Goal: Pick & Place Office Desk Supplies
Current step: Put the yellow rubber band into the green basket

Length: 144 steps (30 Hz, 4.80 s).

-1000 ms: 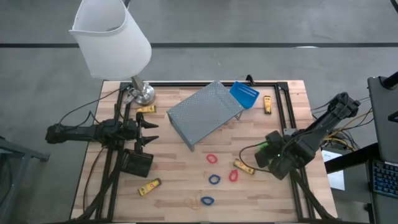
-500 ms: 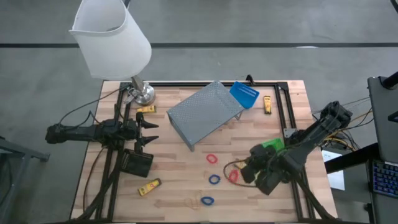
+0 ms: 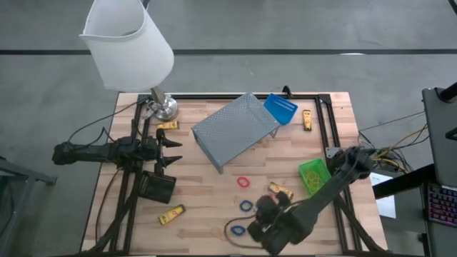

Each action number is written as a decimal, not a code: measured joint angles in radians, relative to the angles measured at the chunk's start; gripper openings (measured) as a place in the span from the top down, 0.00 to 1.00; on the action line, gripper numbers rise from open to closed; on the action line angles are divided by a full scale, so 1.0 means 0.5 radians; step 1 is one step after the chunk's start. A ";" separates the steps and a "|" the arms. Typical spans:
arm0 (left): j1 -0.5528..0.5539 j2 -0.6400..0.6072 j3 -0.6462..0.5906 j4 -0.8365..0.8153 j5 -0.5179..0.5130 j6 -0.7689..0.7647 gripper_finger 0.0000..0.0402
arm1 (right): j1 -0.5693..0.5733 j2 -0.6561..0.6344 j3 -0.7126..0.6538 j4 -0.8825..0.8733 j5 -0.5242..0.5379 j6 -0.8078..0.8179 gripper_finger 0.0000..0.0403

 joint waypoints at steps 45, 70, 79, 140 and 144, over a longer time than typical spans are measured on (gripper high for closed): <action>0.000 0.000 0.000 -0.001 0.000 0.000 0.37 | -0.157 1.120 1.101 -0.028 -0.076 -0.427 0.80; -0.001 0.000 0.000 -0.001 0.000 0.000 0.37 | -0.157 1.111 0.977 0.068 -0.159 -0.436 0.88; 0.000 0.000 0.000 0.000 0.000 0.000 0.37 | -0.157 1.112 0.988 0.067 -0.157 -0.426 0.87; 0.000 0.000 0.000 -0.001 0.000 0.000 0.37 | -0.174 1.067 0.891 0.136 -0.149 -0.282 0.87; 0.000 0.000 0.000 0.000 0.000 0.000 0.37 | -0.180 1.067 0.891 0.137 -0.161 -0.280 0.93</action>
